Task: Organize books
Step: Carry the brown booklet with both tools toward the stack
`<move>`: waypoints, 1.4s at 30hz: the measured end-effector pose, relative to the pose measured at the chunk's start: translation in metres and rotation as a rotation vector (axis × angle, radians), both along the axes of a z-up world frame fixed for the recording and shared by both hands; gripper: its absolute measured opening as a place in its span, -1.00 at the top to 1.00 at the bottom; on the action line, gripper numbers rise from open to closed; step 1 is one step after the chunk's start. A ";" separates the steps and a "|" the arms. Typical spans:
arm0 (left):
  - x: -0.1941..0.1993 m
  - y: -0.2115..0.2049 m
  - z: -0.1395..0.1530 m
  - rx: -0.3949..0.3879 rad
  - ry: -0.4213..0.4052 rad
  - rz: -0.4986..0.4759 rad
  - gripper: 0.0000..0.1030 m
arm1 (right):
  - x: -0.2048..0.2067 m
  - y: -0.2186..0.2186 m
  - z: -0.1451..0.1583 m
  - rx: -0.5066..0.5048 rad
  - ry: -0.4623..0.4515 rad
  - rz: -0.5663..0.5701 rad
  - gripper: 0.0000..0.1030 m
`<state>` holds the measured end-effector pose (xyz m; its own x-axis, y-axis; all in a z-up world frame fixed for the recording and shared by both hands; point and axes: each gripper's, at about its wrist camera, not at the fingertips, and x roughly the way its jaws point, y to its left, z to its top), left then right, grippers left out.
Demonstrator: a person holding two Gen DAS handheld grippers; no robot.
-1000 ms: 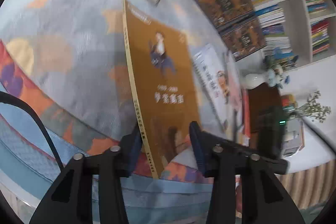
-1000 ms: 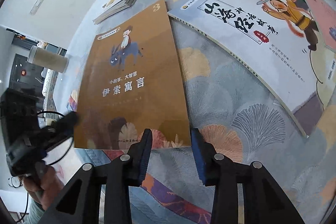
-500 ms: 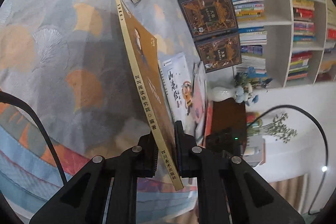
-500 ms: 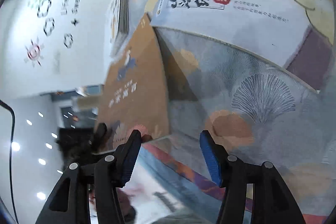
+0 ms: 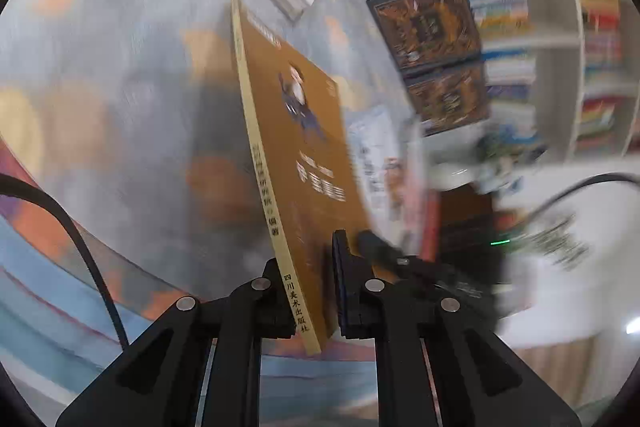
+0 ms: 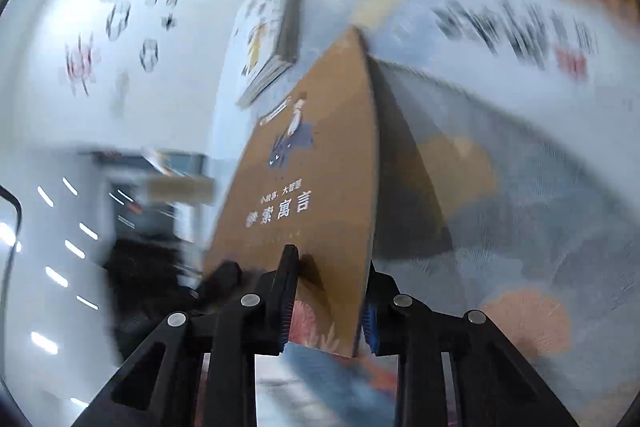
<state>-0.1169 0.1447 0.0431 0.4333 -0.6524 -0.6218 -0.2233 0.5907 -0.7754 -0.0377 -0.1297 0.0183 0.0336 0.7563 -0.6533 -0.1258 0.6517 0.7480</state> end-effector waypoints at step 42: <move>0.252 0.147 -0.003 0.189 -0.150 -0.200 0.63 | 0.175 0.221 0.044 -0.317 -0.318 -0.017 0.46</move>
<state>0.1347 0.2918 0.0397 0.4043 -0.6128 -0.6790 0.0204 0.7482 -0.6631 0.1370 0.0914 0.0627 0.2811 0.5178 -0.8080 -0.3045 0.8466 0.4366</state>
